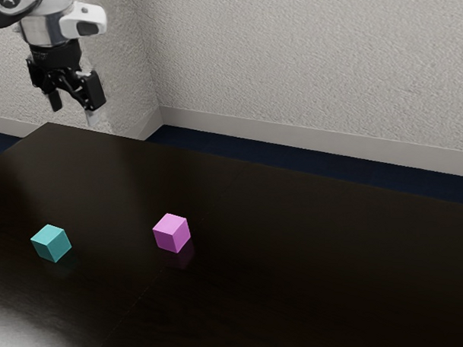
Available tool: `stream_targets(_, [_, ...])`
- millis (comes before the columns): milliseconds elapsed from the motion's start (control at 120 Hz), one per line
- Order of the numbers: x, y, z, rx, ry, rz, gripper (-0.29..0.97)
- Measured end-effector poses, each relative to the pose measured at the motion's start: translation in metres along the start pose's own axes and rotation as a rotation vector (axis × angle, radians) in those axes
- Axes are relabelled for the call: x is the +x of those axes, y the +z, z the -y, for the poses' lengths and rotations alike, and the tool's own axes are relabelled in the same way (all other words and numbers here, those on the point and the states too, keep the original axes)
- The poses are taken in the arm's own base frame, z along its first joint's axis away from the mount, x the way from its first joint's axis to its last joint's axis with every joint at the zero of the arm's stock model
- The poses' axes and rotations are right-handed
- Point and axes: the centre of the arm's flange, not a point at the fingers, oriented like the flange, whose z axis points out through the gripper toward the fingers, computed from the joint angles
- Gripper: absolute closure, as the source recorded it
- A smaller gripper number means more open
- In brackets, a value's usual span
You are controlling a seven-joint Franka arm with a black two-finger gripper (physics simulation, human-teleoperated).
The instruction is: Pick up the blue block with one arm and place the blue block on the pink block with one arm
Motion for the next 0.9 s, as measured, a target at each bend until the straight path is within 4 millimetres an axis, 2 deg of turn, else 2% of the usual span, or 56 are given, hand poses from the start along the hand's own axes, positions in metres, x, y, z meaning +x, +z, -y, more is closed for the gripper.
stream_targets(83, [-0.009,0.007,0.013,0.010,-0.014,0.022,0.00])
stream_targets(150, [-0.018,0.024,0.020,0.013,-0.021,0.058,0.00])
stream_targets(250, [-0.032,0.069,0.072,0.007,-0.130,0.129,0.00])
stream_targets(350, [-0.043,0.111,0.098,-0.020,-0.203,0.176,0.00])
stream_targets(450, [-0.055,0.173,0.123,-0.036,-0.254,0.182,0.00])
stream_targets(542, [-0.051,0.206,0.146,-0.034,-0.267,0.130,0.00])
stream_targets(633, [-0.049,0.246,0.158,-0.037,-0.266,0.098,0.00])
stream_targets(825, [-0.035,0.295,0.182,-0.019,-0.241,0.019,0.00])
stream_targets(900, [-0.038,0.320,0.188,-0.028,-0.244,0.007,0.00])
